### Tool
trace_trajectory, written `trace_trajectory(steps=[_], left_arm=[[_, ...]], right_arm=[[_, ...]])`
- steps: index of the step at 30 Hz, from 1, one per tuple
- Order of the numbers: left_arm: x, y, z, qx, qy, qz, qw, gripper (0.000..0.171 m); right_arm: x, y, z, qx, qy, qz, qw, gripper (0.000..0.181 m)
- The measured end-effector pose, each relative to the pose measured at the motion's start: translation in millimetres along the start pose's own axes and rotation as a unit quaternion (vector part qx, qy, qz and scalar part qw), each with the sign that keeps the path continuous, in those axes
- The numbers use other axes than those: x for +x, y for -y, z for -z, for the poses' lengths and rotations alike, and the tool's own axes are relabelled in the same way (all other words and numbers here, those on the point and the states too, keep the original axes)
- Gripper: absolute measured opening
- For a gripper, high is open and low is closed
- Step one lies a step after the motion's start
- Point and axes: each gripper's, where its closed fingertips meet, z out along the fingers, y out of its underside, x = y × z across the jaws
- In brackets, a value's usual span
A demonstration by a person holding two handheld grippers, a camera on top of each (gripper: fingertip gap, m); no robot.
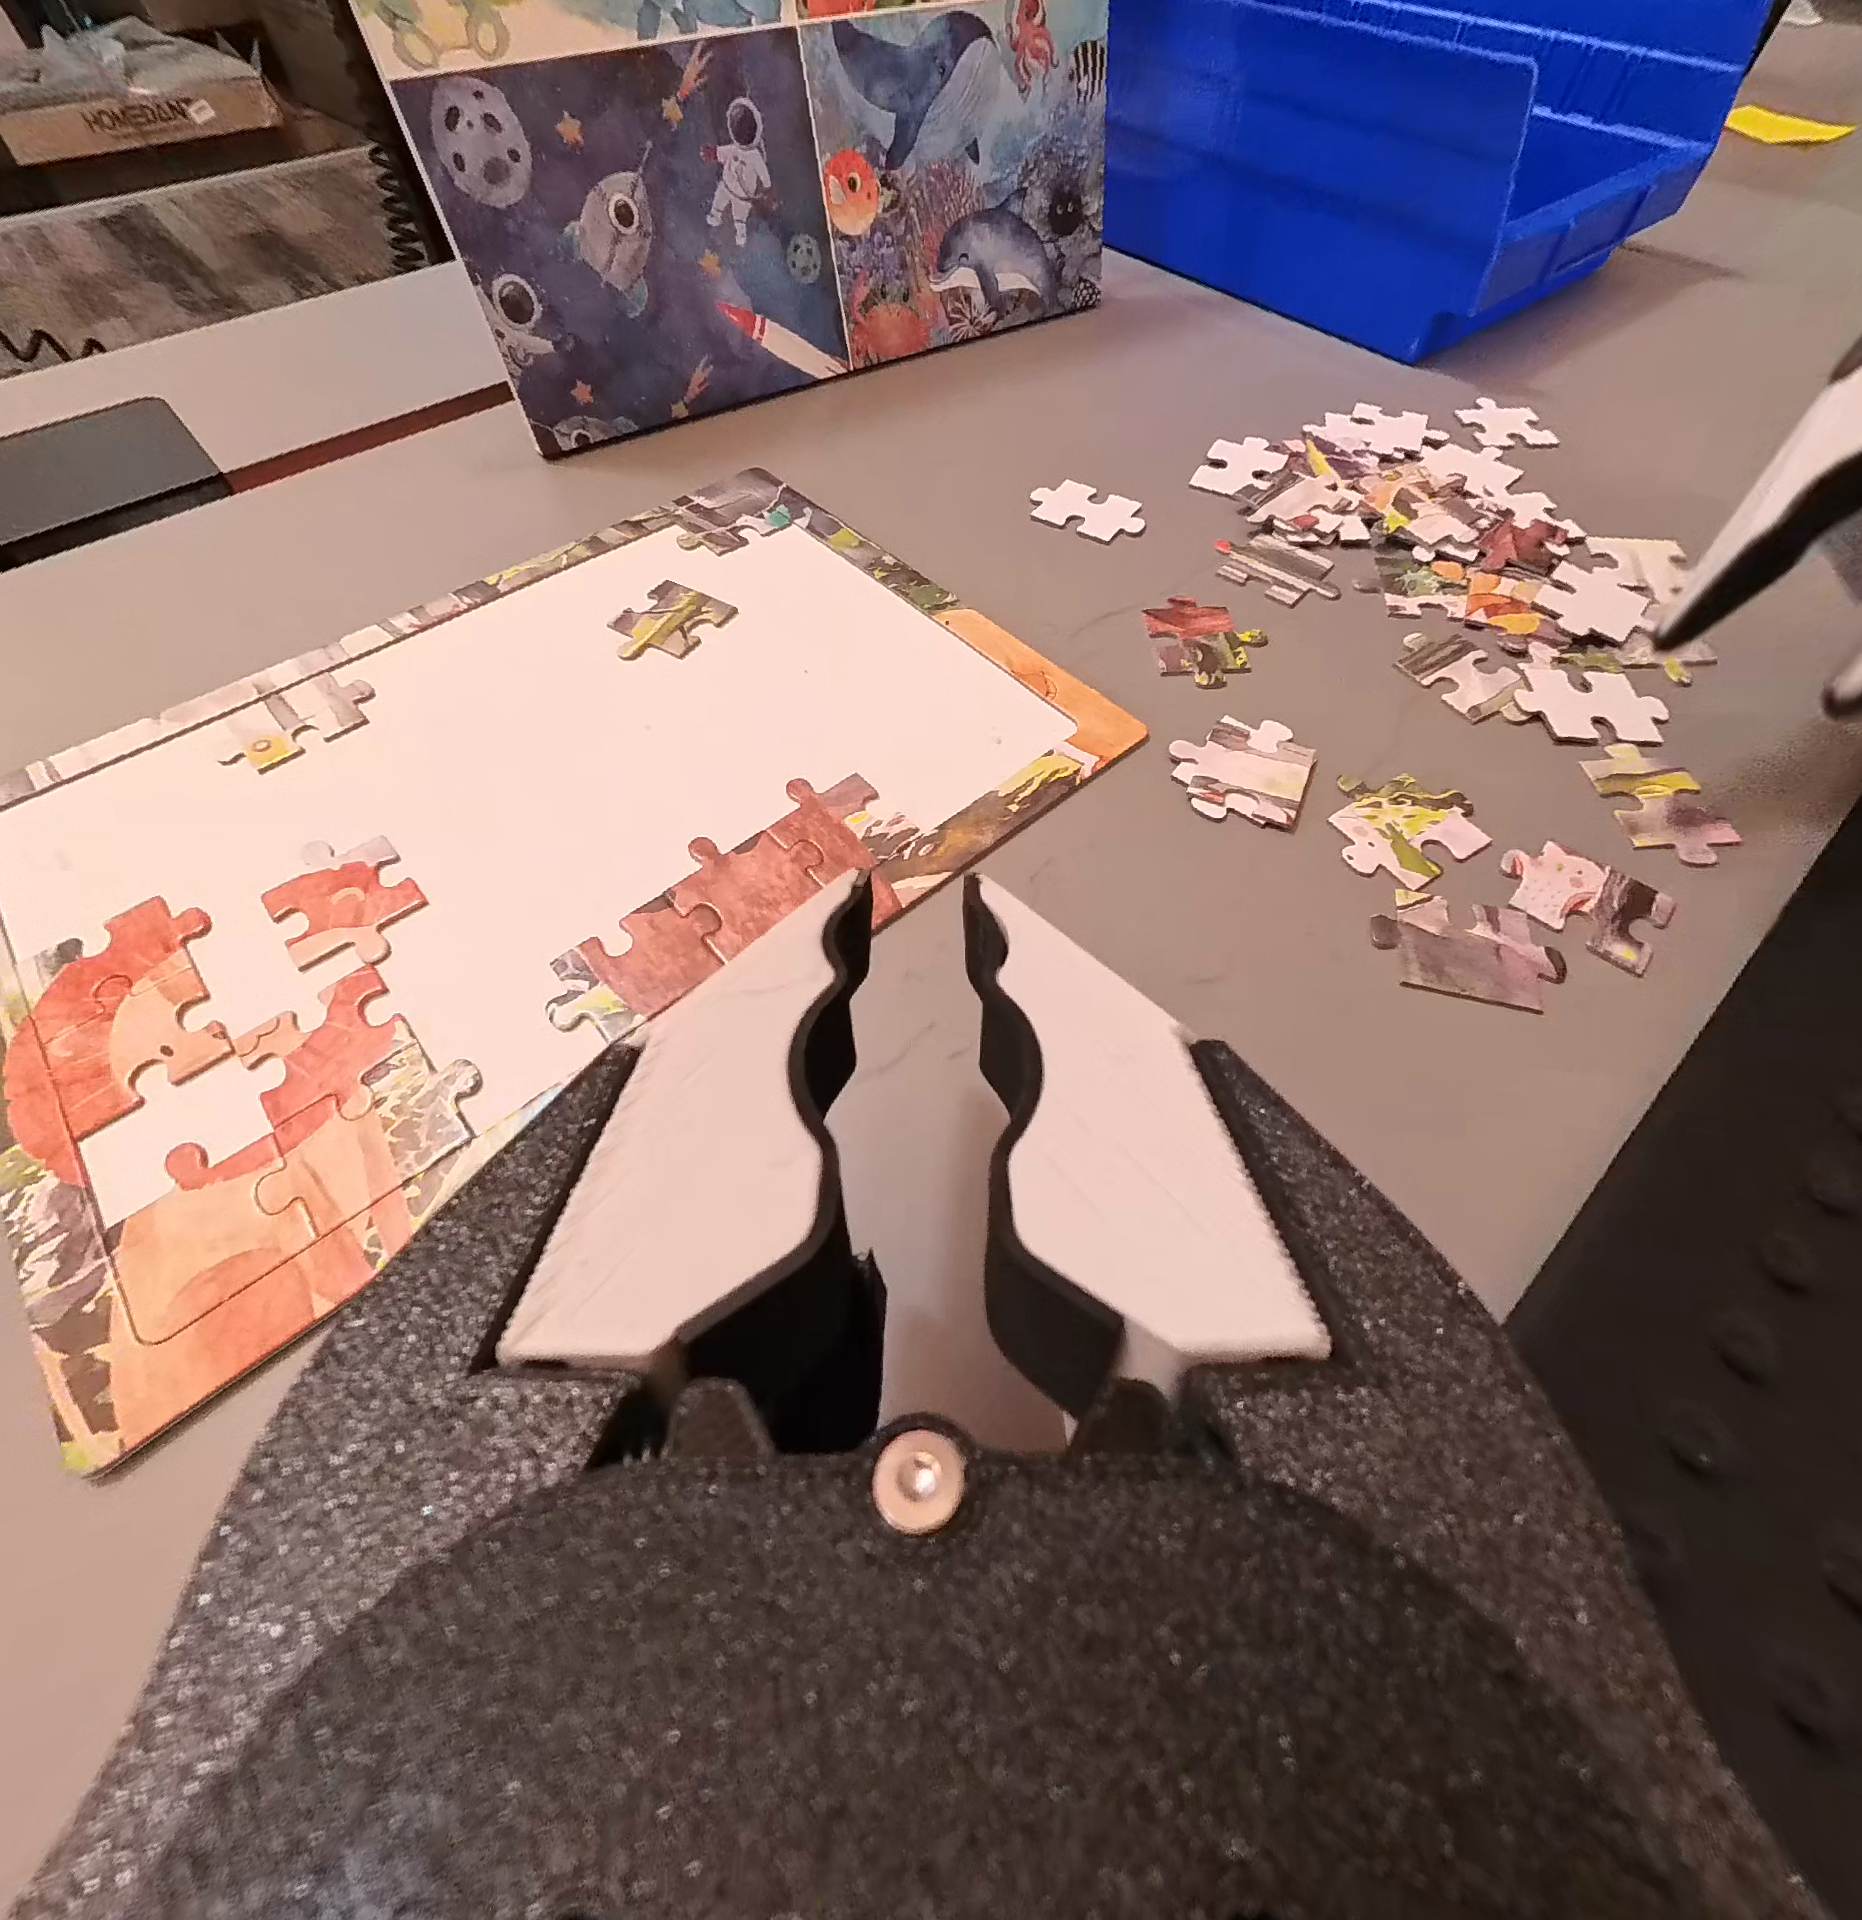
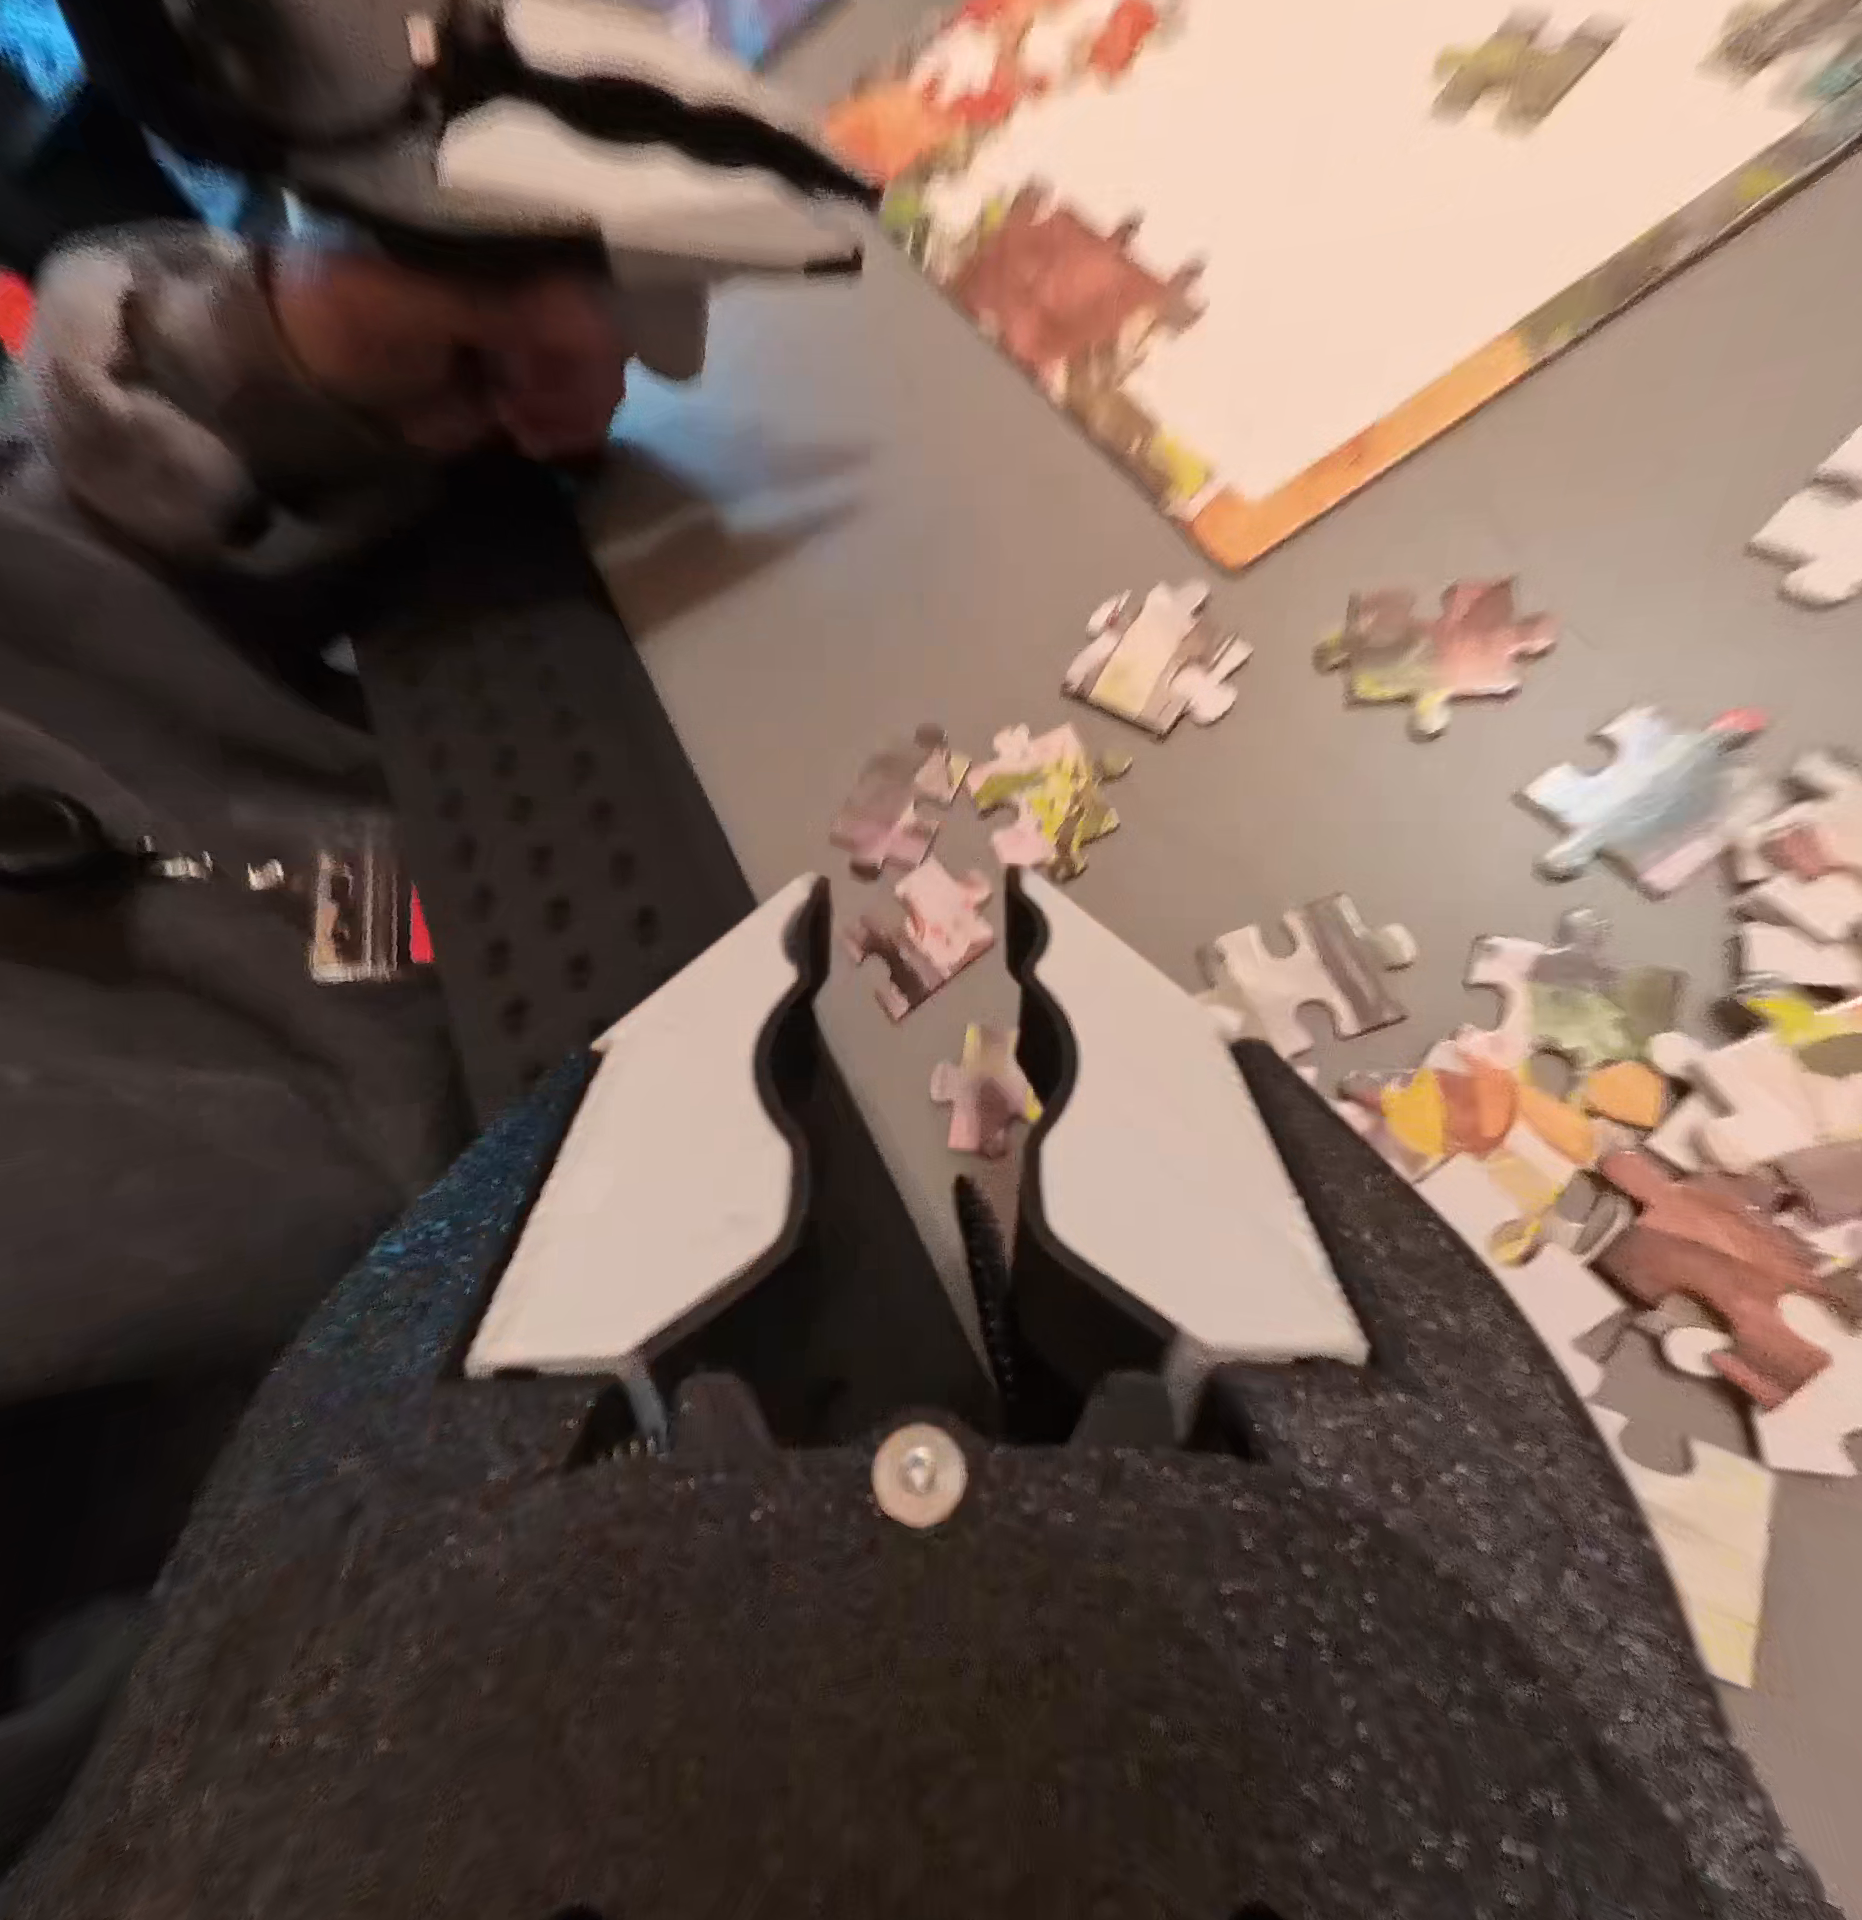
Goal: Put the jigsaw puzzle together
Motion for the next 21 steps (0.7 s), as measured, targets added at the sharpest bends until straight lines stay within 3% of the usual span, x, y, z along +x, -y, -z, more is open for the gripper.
trace_trajectory(steps=[3, 7, 14, 21], left_arm=[[0.1, -1.5, -1.3, -0.005, 0.000, -0.001, 1.000, 0.017], [0.1, -2.7, -1.9, -0.008, 0.002, -0.004, 1.000, 0.017], [0.3, -3.2, -2.1, -0.010, 0.000, -0.002, 1.000, 0.017], [1.0, -4.3, -2.9, -0.014, -0.001, -0.006, 1.000, 0.017]], right_arm=[[-0.6, -21.3, -20.6, -0.074, -0.029, 0.051, 0.996, 0.039], [8.2, -34.1, -43.5, -0.122, -0.069, 0.110, 0.984, 0.039], [37.4, -37.4, -24.9, -0.116, -0.119, 0.095, 0.982, 0.037], [42.6, -32.7, -26.6, -0.105, -0.131, 0.097, 0.981, 0.022]])
